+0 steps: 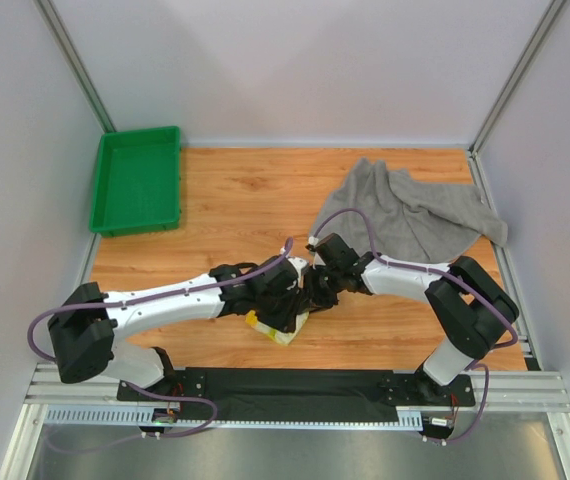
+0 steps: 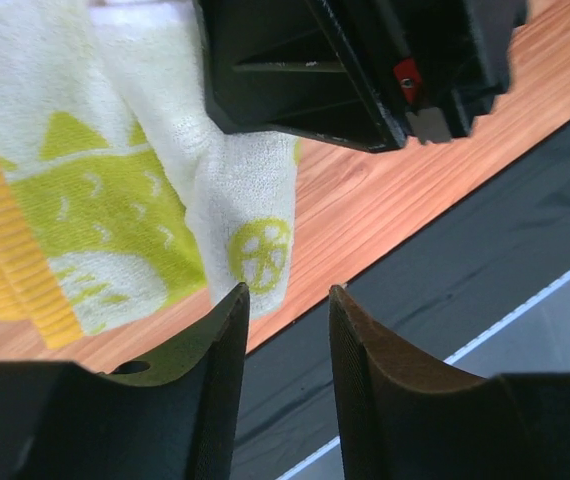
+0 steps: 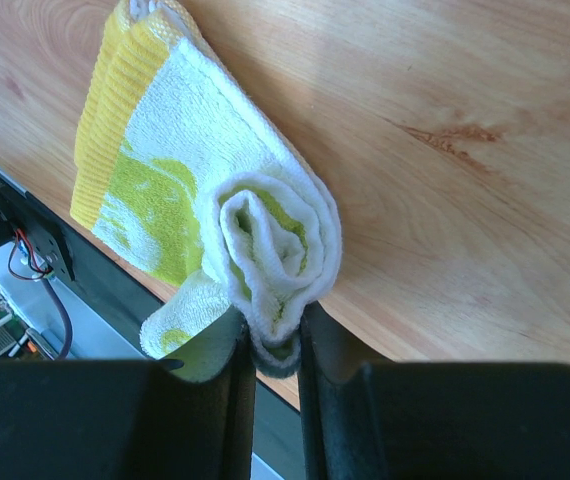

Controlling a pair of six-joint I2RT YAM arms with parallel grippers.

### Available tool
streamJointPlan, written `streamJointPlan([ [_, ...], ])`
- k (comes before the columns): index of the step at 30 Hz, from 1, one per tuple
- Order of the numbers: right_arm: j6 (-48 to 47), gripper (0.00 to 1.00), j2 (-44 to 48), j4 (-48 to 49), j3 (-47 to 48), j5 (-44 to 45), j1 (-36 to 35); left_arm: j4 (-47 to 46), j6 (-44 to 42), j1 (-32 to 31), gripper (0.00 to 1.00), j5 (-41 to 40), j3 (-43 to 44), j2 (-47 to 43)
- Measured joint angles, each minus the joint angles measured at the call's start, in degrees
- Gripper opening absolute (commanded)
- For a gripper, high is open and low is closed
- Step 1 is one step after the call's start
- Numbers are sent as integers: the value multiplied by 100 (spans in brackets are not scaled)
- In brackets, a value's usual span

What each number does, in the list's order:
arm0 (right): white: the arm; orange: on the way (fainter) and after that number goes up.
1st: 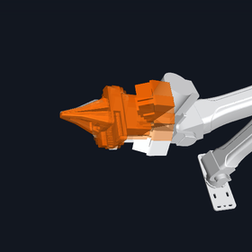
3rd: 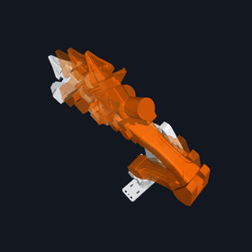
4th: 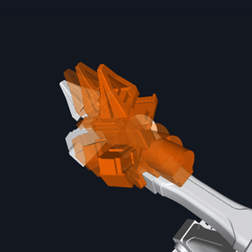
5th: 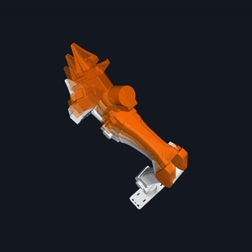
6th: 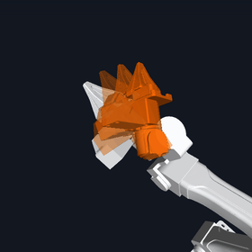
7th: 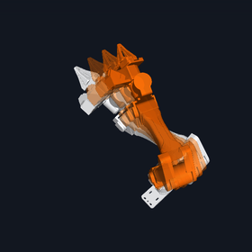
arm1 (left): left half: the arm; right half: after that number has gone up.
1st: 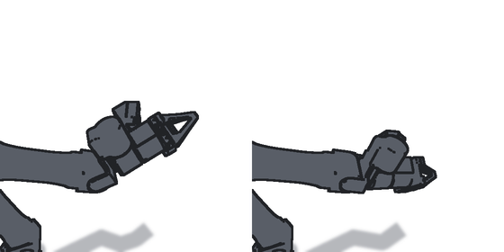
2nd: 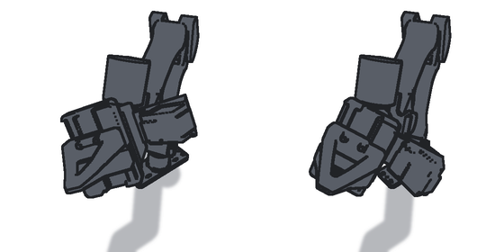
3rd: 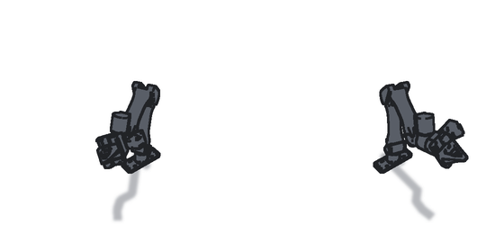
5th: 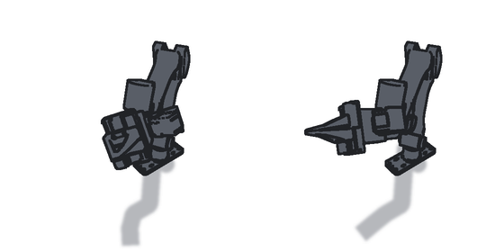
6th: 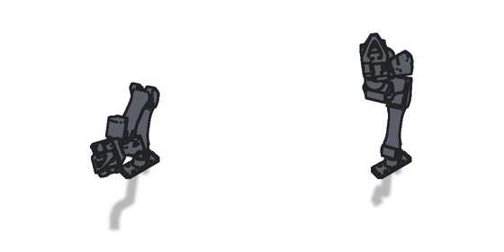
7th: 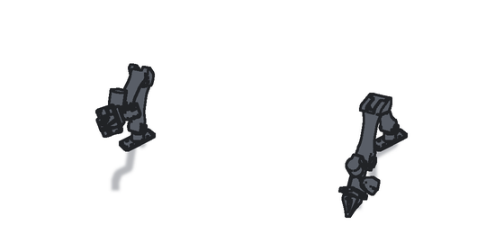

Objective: Roll the towels
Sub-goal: Roll the towel

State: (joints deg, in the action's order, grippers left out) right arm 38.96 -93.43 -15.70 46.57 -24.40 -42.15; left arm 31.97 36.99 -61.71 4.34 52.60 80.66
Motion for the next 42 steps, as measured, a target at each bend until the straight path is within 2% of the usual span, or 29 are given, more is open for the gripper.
streamJointPlan([
  [5,-2,17,-2,-22,0,11,-37,-13,20,-127,44,-22,2,476],
  [15,-4,17,-7,-24,0,4,-42,7,31,-131,53,-334,7,675],
  [26,-33,24,-68,-177,63,2,-39,-133,13,-240,54,-623,-203,855],
  [31,-61,23,-109,-317,87,-11,-39,-131,70,-389,53,-855,-208,914],
  [36,-85,22,-114,-409,160,-15,-42,225,140,-623,61,-1316,-9,911],
  [38,-87,22,-114,-400,197,-15,-48,426,96,-732,74,-1467,146,896],
  [42,-94,22,-114,-391,269,-13,-55,719,26,-883,73,-1718,404,702],
])
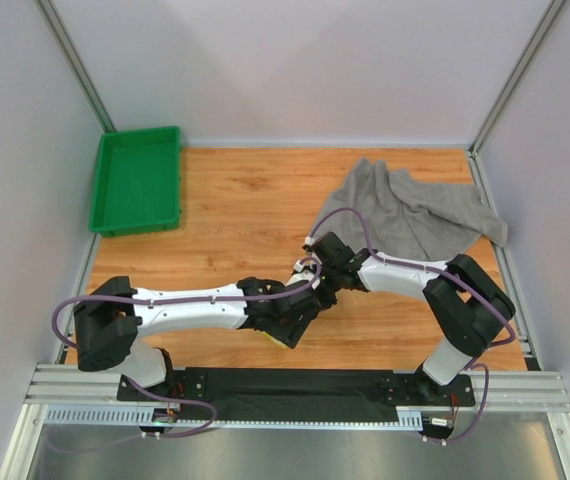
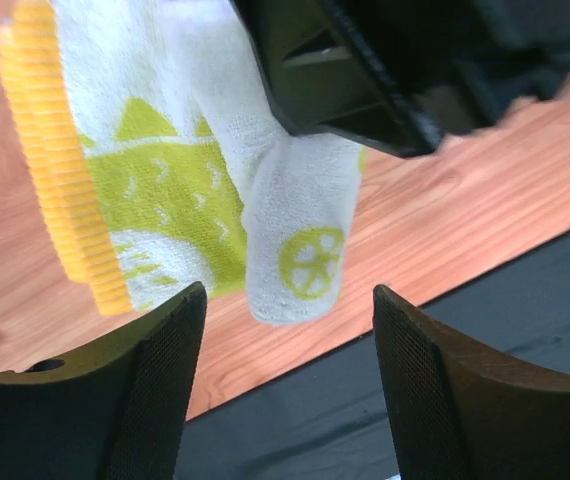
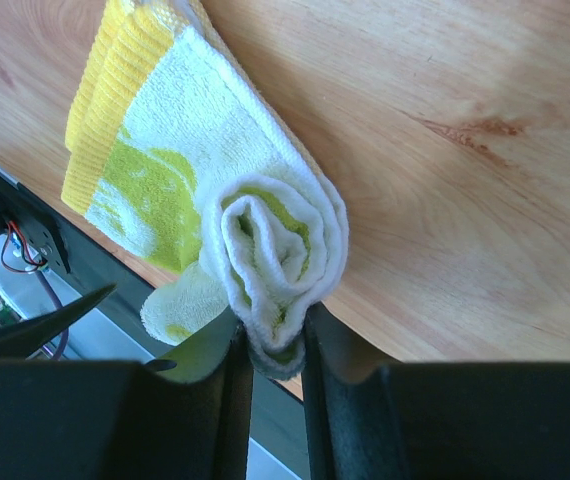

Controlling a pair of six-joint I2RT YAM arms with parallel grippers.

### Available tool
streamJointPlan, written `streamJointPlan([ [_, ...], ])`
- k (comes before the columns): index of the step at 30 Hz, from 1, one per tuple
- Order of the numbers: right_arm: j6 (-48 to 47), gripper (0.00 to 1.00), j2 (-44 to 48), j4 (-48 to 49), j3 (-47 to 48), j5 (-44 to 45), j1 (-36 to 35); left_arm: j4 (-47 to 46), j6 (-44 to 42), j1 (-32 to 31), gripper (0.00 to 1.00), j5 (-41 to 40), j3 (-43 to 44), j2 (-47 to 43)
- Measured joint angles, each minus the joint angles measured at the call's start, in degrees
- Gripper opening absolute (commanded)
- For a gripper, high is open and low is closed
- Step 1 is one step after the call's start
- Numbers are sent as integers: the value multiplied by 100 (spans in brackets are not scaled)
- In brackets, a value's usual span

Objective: Roll the towels
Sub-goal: Roll the towel

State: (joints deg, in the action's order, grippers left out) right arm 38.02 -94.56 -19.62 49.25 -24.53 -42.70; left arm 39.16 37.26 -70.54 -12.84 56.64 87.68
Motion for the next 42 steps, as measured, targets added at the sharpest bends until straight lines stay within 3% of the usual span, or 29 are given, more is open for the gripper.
streamJointPlan([
  [11,-2,21,-2,-48,63,2,0,-415,-291,-284,66,210,4,-492],
  [34,-13,19,-33,-52,66,2,-13,-1202,-282,-286,64,55,-612,219],
  [38,-22,20,-42,-55,72,0,-13,-1222,-256,-295,54,-133,-656,219],
  [42,-35,23,-68,-55,76,0,-13,-1178,-245,-299,35,-385,-680,256],
])
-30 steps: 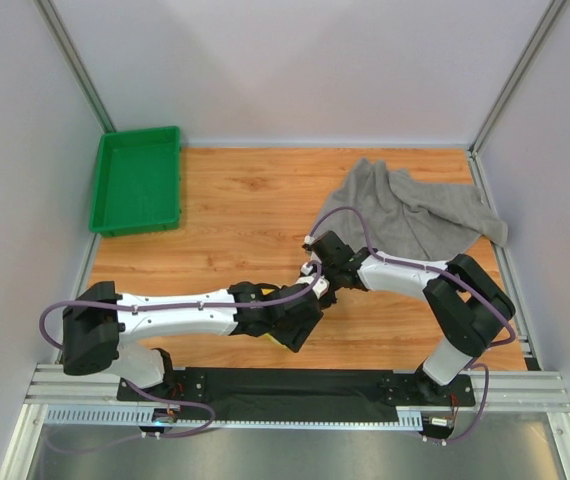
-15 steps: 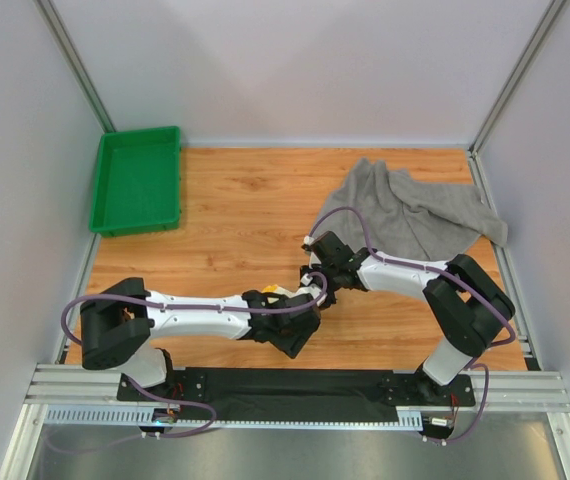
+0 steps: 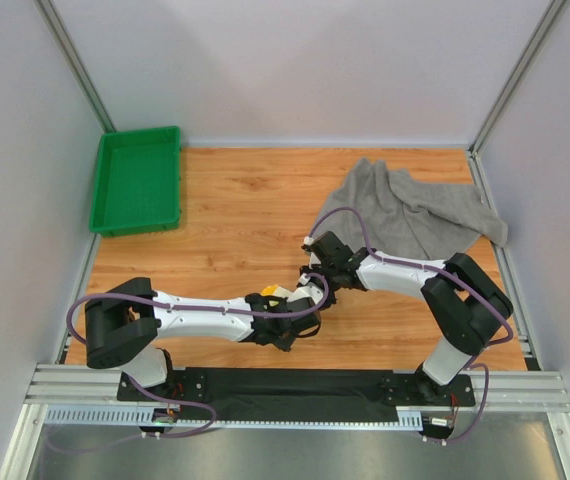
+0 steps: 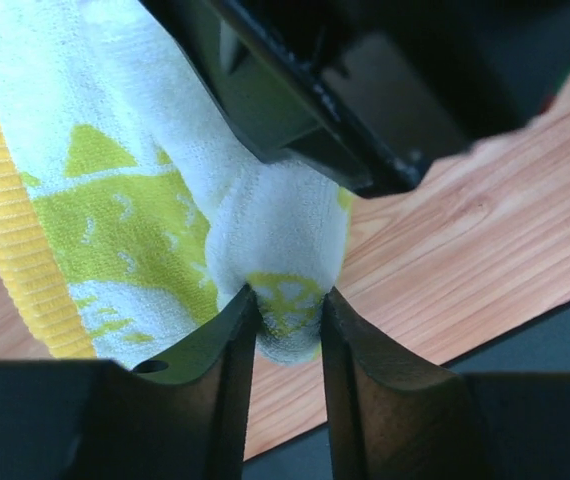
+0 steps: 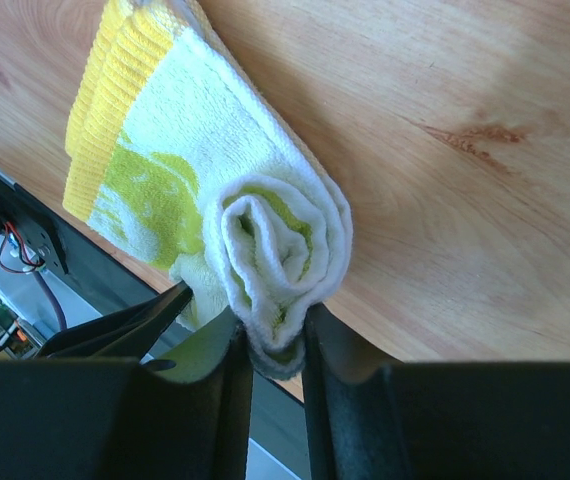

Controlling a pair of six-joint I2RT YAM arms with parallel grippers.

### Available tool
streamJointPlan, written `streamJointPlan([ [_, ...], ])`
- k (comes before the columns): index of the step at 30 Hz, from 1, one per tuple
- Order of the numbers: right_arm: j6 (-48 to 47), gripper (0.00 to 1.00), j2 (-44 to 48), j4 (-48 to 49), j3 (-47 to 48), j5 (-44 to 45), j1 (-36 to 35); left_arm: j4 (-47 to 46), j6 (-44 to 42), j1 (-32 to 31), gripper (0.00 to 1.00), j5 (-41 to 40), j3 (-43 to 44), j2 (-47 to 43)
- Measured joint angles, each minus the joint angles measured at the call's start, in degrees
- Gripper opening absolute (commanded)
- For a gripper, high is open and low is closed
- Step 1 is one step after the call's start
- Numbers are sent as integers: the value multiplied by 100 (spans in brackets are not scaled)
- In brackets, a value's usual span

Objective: Roll the towels
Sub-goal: Roll the towel

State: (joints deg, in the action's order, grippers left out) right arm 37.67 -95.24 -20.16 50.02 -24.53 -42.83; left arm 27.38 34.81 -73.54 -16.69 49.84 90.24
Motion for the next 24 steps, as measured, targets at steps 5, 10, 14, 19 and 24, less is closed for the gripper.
streamJointPlan([
  [5,-13,44,-13,-31,11,4,0,-7,22,-35,19,-210,-17,31],
  [10,-111,53,-114,-52,33,17,61,-216,-68,-24,17,-114,-210,-149],
  [14,-118,53,-243,-37,111,-101,190,-476,-118,107,16,181,-470,-428],
  [19,-170,52,-315,-35,184,-122,221,-634,-57,437,15,704,-669,-691],
  [24,-236,57,-273,-68,179,-70,254,-555,127,671,15,1231,-739,-997],
])
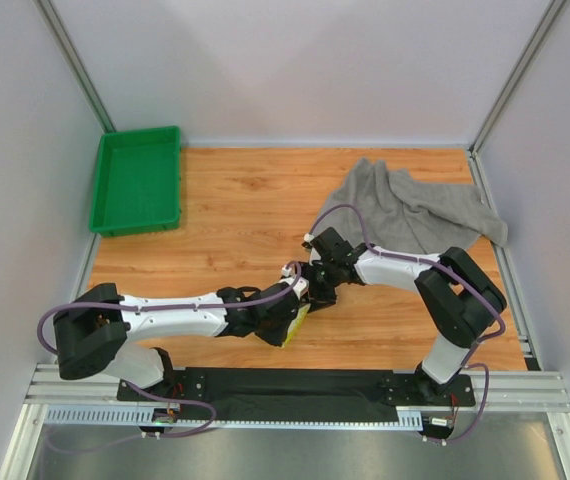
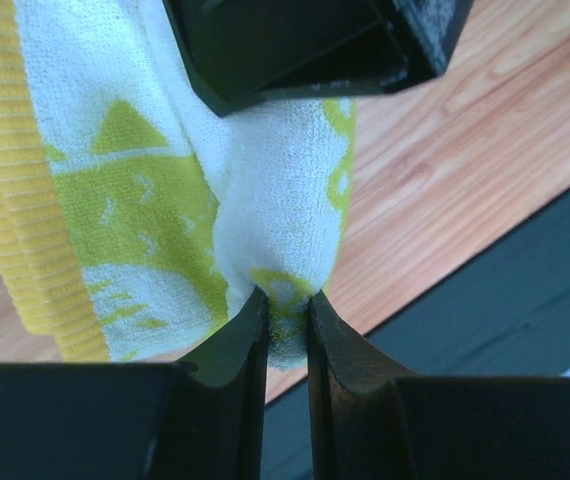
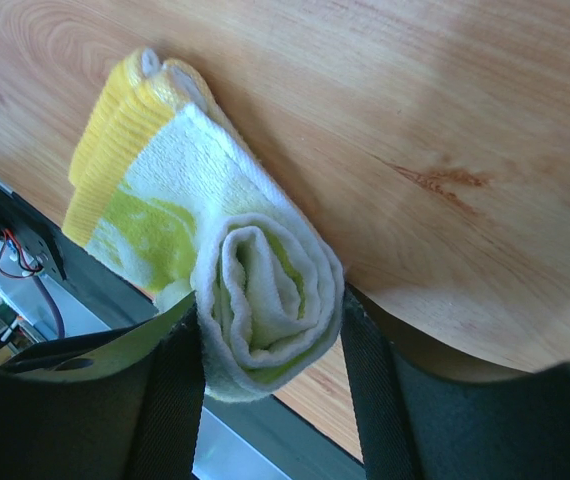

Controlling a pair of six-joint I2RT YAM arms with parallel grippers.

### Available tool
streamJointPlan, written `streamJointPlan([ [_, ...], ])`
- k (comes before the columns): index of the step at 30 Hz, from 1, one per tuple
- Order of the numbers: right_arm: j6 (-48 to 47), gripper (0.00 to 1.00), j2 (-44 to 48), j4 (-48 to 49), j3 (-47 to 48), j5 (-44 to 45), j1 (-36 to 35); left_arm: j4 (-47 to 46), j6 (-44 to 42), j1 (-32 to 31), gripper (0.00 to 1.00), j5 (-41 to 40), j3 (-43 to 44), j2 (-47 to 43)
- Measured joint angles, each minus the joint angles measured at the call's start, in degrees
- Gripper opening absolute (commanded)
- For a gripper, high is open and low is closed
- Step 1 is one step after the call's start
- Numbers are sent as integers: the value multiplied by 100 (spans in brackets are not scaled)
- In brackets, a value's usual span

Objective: Roll the towels
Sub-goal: Roll the towel

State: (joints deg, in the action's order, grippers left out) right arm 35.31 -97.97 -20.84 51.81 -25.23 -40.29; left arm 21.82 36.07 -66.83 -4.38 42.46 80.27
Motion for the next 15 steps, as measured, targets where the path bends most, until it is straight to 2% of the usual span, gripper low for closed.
streamJointPlan([
  [5,-74,70,122,-146,2,133,234,-11,168,238,15,614,-13,-208],
  [15,-365,73,389,-802,170,844,638,-498,455,841,15,1888,-319,-68],
])
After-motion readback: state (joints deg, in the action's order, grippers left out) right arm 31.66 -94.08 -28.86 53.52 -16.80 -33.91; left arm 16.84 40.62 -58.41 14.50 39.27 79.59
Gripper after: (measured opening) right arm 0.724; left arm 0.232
